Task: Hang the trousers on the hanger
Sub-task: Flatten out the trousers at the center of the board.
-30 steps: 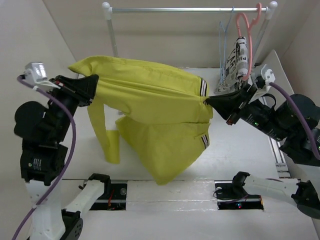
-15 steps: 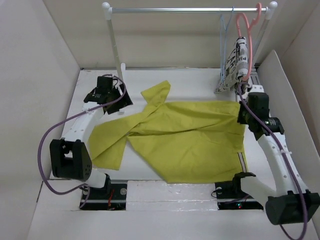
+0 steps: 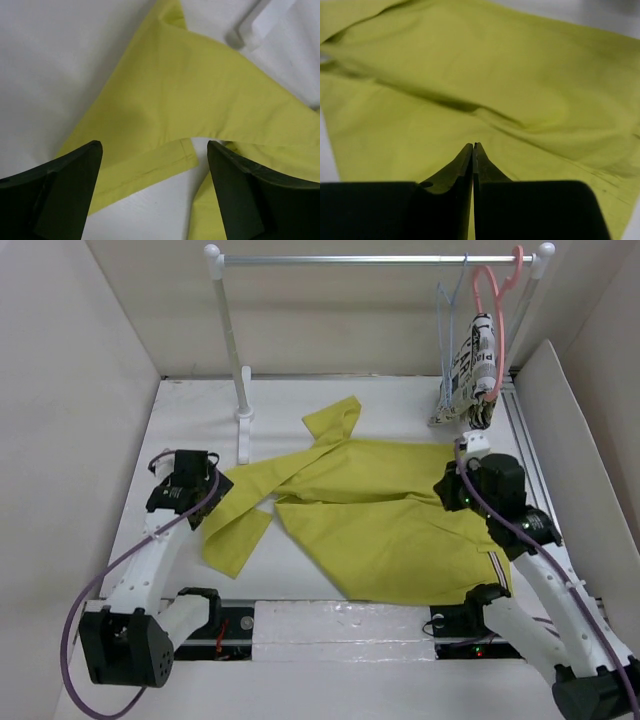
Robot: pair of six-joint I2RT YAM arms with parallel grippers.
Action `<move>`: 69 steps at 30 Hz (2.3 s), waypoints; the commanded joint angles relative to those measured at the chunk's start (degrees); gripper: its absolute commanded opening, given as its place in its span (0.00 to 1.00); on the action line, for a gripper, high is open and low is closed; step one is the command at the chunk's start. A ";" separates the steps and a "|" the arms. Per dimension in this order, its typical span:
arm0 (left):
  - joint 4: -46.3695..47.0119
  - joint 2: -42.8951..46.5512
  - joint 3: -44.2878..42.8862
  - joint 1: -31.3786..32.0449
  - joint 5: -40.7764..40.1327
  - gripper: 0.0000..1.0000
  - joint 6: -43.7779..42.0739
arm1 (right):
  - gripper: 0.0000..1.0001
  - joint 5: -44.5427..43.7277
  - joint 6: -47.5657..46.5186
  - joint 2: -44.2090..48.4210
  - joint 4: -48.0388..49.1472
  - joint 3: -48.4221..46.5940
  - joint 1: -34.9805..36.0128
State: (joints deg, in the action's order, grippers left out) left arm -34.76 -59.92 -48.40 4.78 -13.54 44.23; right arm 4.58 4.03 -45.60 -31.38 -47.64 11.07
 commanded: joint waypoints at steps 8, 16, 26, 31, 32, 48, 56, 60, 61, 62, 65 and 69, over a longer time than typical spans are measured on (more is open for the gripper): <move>3.56 10.98 14.38 0.15 6.76 0.99 25.64 | 0.68 1.22 -2.19 -2.55 1.93 1.85 23.20; 14.00 6.41 22.83 0.15 5.37 0.97 29.51 | 0.78 2.18 -2.01 -5.64 2.46 2.99 25.58; 11.12 -1.44 3.95 0.15 -13.68 0.00 16.44 | 0.84 4.12 -1.84 -5.19 2.89 7.64 27.24; 10.51 3.40 1.38 0.15 -16.60 0.00 10.63 | 0.88 7.55 -5.87 -14.23 7.45 6.78 35.65; 10.24 5.15 1.38 0.15 -16.17 0.00 9.92 | 0.89 7.46 -6.75 -16.42 8.43 4.59 37.51; 13.31 -0.09 14.39 0.15 -6.93 0.99 19.84 | 0.87 -0.52 -10.62 -67.76 16.88 -31.80 50.18; 18.67 -12.93 11.14 0.15 -15.55 0.81 18.79 | 0.09 -13.35 -5.62 -70.41 14.07 -32.26 52.03; 21.13 -18.12 9.73 -0.38 -16.96 0.18 17.66 | 0.00 -11.20 -8.85 -62.36 15.98 -25.09 52.03; 20.88 -19.43 8.95 -0.38 -17.39 0.07 16.26 | 0.00 -9.52 -11.48 -55.02 18.87 -22.53 52.64; 20.27 -19.79 6.59 -0.38 -18.96 0.00 15.63 | 0.00 -7.33 -12.90 -51.38 19.42 -20.32 53.17; 17.46 -18.22 -0.07 -0.38 -21.17 0.00 11.16 | 0.00 2.42 -18.87 -38.71 14.69 -15.30 53.18; 19.09 -8.31 -8.01 1.20 -23.02 0.00 3.52 | 0.00 17.71 -24.25 -26.40 5.20 -12.84 53.70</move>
State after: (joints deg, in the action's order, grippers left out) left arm -18.37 -76.79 -49.50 5.17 -31.68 54.74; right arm 8.16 -14.76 -78.85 -20.29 -62.04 63.48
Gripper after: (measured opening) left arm 0.006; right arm 0.012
